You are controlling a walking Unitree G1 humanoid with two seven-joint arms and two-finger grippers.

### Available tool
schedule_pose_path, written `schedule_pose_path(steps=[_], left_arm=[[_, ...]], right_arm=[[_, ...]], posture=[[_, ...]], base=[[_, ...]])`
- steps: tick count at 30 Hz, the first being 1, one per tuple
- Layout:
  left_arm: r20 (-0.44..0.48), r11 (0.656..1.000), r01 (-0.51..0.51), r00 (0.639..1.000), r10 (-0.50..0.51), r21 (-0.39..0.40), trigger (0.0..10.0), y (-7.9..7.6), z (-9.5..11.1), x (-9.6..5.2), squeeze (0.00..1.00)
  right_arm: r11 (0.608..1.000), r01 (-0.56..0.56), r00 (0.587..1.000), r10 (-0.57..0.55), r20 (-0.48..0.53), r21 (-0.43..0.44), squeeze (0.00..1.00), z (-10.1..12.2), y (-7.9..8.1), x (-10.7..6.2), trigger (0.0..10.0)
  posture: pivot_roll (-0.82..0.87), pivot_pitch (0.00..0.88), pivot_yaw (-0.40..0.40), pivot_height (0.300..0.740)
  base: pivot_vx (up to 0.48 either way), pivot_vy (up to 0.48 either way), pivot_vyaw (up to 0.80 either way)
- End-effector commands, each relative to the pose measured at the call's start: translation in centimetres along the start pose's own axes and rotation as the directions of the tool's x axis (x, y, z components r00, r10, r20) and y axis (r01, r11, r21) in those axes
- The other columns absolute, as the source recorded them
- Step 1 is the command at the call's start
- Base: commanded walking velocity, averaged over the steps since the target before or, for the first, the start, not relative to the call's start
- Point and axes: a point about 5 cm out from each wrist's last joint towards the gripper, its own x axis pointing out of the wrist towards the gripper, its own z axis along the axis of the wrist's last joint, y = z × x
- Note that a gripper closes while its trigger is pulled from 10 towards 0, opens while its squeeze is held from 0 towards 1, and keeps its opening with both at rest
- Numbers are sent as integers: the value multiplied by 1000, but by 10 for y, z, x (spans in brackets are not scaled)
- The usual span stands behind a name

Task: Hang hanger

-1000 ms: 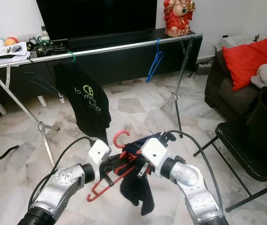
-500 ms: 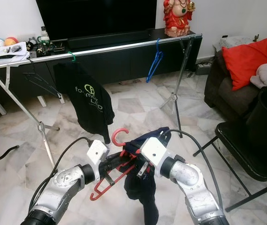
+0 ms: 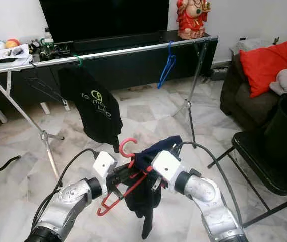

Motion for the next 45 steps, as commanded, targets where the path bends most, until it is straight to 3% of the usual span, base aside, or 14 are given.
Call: schedule_pose_path(steps=[1,9,19,25,28,33,39,45], left_arm=[[45,1000,-26,999,25,18,10000,6,9,0,0],[46,999,-49,998,48,17,10000,9,9,0,0],[45,998,-59,997,58,17,10000,12,8,0,0],[48,998,-57,997,56,17,10000,11,9,1,0],[48,998,-55,997,54,18,10000,11,9,1,0],[44,998,-52,998,52,17,10000,10,8,0,0],[39,999,-47,998,46,15,10000,9,7,1,0],[35,999,-46,998,45,14,10000,9,6,0,0]], right_arm=[[999,-35,999,35,-20,-13,1000,-1,7,1,10000],[992,-125,990,122,-76,-29,1000,-7,20,-3,10000],[988,-150,983,147,-108,-21,1000,-11,25,-9,10000],[999,6,997,-9,-78,-34,1000,-6,8,-5,10000],[996,88,996,-88,27,-2,1000,11,-4,-3,10000],[994,108,990,-109,91,8,1000,22,-7,0,10000],[993,121,988,-121,95,9,1000,23,-5,5,10000],[997,78,997,-77,18,-12,1000,13,2,8,10000]], posture=[[34,80,38,740],[34,78,36,740],[33,76,36,740],[33,70,39,740],[33,71,39,740],[33,72,39,740],[36,75,37,740],[38,79,35,740]], base=[[0,0,0],[0,0,0],[0,0,0],[0,0,0],[0,0,0],[0,0,0],[0,0,0],[0,0,0]])
